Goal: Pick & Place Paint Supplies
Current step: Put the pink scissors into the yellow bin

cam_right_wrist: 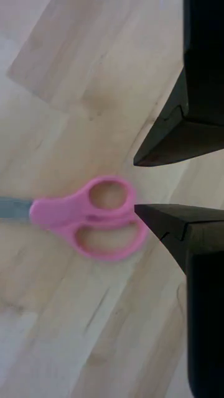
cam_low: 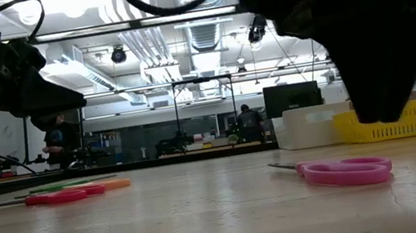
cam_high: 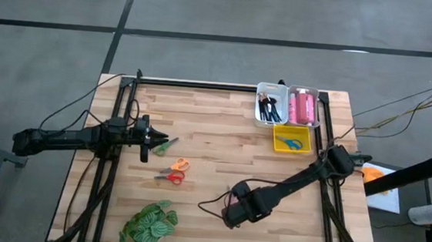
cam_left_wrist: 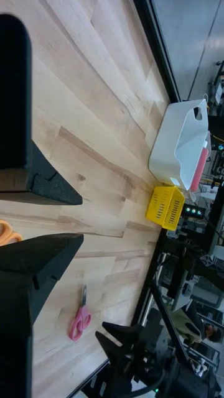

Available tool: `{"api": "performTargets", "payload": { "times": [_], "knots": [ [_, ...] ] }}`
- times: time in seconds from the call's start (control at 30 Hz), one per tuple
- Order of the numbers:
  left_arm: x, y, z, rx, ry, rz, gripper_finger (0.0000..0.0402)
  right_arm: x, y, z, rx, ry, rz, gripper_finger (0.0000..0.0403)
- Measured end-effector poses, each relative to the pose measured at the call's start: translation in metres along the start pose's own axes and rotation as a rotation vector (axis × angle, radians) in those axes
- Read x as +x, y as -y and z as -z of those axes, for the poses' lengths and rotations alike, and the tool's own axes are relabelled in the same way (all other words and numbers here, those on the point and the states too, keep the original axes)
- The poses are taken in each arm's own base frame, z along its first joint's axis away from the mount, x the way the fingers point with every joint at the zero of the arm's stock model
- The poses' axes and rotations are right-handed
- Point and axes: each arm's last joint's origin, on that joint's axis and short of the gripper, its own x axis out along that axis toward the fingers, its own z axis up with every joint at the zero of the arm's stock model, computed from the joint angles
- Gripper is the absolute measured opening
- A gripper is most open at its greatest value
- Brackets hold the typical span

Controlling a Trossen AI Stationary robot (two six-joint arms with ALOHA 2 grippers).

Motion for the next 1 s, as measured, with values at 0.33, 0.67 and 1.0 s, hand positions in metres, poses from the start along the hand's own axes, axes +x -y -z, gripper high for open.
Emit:
{"api": "performTargets", "payload": {
  "times": [0.33, 0.67, 1.0],
  "knots": [
    [0.000, 0.000, 0.000, 0.000, 0.000, 0.000, 0.0087, 0.010, 0.003, 0.000, 0.015, 0.006, 0.028, 0.0105],
    [0.000, 0.000, 0.000, 0.000, 0.000, 0.000, 0.0087, 0.032, -0.001, 0.001, 0.012, 0.028, 0.057, 0.0105],
    [0.000, 0.000, 0.000, 0.000, 0.000, 0.000, 0.0087, 0.036, 0.001, 0.001, 0.016, 0.002, 0.068, 0.0105]
  ]
}}
